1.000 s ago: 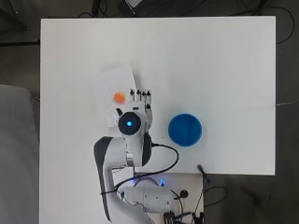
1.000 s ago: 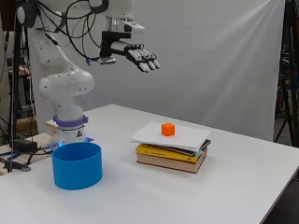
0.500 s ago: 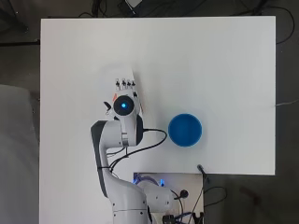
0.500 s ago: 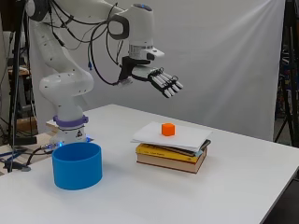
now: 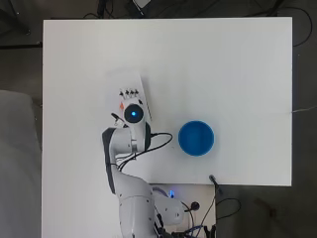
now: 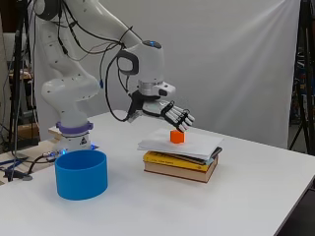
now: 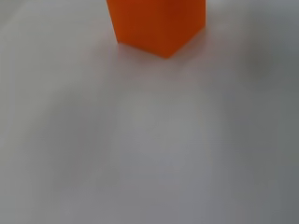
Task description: Teleoperate dual arm-hand system to pick and place objects
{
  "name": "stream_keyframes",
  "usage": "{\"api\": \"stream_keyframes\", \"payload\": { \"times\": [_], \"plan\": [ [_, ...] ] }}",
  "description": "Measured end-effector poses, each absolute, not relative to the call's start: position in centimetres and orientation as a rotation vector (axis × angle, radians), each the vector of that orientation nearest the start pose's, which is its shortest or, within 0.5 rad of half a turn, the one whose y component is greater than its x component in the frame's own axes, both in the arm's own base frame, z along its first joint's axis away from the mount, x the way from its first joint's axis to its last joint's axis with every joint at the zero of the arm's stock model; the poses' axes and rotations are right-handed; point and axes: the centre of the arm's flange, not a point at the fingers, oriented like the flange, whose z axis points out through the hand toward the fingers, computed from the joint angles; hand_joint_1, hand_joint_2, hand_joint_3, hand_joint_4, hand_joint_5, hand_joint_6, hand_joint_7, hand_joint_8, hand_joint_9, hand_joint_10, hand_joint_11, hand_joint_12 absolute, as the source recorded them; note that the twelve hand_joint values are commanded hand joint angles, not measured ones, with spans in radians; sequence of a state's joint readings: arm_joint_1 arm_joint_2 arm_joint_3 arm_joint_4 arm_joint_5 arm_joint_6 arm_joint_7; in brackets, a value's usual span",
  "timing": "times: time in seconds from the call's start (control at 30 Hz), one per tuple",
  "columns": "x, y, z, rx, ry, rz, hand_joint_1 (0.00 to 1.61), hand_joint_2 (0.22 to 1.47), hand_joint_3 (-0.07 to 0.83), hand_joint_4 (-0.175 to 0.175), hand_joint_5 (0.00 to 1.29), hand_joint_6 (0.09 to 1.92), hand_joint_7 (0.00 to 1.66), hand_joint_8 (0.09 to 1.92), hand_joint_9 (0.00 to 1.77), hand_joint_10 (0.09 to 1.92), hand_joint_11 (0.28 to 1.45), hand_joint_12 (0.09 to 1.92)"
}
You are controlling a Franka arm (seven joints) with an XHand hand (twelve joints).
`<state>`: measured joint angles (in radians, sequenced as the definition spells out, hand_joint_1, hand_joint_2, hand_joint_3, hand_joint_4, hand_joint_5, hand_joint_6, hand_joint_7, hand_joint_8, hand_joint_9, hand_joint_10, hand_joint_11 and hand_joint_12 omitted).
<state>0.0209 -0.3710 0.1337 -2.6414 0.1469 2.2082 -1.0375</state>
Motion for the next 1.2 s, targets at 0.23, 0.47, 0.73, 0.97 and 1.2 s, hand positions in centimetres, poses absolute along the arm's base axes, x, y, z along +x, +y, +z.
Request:
{"api": "stream_keyframes", "payload": {
  "times": [0.23, 0.47, 0.73, 0.97, 1.2],
  "plan": [
    [38.1, 6.6, 32.4, -2.500, -1.656, 0.198, 0.32, 1.07, 0.011, 0.020, 0.44, 0.09, 0.52, 0.09, 0.61, 0.09, 0.56, 0.09],
    [39.6, 6.2, 31.5, -2.385, -1.733, 0.200, 0.82, 1.33, 0.004, 0.150, 0.59, 1.54, 0.74, 1.91, 1.08, 1.89, 0.83, 1.83],
    [41.3, 5.3, 38.5, -2.361, -1.705, 0.013, 1.11, 1.32, 0.000, -0.088, 0.56, 1.44, 0.69, 1.70, 0.91, 1.92, 0.70, 1.84],
    [43.0, 4.0, 50.6, -2.543, -1.730, -0.047, 1.14, 1.33, -0.001, -0.154, 0.52, 1.45, 0.72, 1.68, 0.88, 1.92, 0.63, 1.73],
    [41.7, -2.3, 60.0, -2.829, -1.465, -0.149, 1.14, 1.31, -0.002, -0.125, 0.54, 1.47, 0.77, 1.58, 0.85, 1.79, 0.57, 1.50]
  ]
}}
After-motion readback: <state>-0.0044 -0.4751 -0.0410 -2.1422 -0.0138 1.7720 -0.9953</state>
